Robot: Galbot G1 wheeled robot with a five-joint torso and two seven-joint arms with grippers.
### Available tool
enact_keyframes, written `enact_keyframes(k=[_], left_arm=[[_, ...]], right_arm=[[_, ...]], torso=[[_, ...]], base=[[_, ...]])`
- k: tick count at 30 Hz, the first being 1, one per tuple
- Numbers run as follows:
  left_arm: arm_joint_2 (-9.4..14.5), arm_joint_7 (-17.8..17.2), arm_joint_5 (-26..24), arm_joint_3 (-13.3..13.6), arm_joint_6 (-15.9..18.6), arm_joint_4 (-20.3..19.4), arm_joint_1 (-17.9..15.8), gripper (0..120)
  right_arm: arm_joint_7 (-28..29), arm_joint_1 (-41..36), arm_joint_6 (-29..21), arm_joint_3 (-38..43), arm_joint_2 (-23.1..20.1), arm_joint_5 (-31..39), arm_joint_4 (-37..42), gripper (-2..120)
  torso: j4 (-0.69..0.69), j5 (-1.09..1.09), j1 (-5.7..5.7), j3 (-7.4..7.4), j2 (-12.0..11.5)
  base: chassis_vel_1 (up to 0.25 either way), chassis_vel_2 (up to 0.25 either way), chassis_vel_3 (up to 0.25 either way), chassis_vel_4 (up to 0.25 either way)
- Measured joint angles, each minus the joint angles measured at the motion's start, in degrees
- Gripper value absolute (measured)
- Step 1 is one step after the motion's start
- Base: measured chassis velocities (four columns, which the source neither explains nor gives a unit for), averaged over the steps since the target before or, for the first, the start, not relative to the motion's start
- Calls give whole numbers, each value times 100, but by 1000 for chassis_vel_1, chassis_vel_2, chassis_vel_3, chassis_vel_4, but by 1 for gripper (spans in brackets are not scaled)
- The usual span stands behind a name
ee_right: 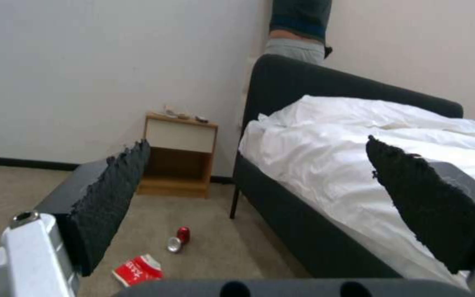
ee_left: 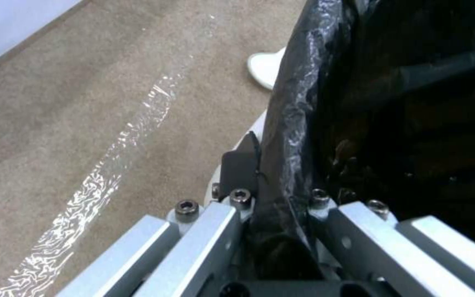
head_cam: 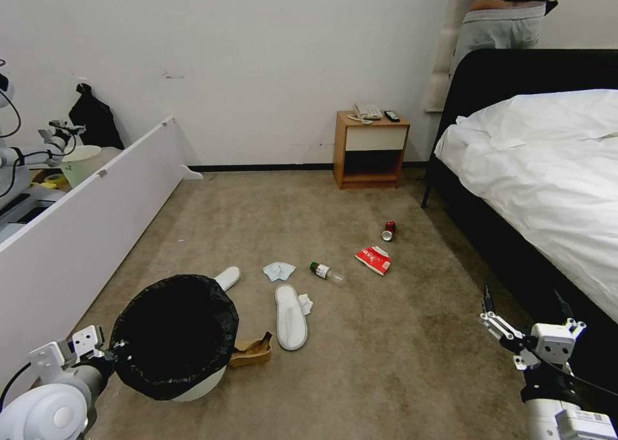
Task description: Pick up the trash bin, then pick up the garbage from the floor and place it into the trash bin.
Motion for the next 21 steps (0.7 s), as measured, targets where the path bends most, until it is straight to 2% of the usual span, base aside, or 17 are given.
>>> enact_keyframes(k=[21], left_arm=[[-55,55,211,26,0,26,-6,1]], right_arm=[[5,34,11,13,-2,7,-45,100]], torso=[[0,0,0,0,0]], base=[[0,0,0,0]])
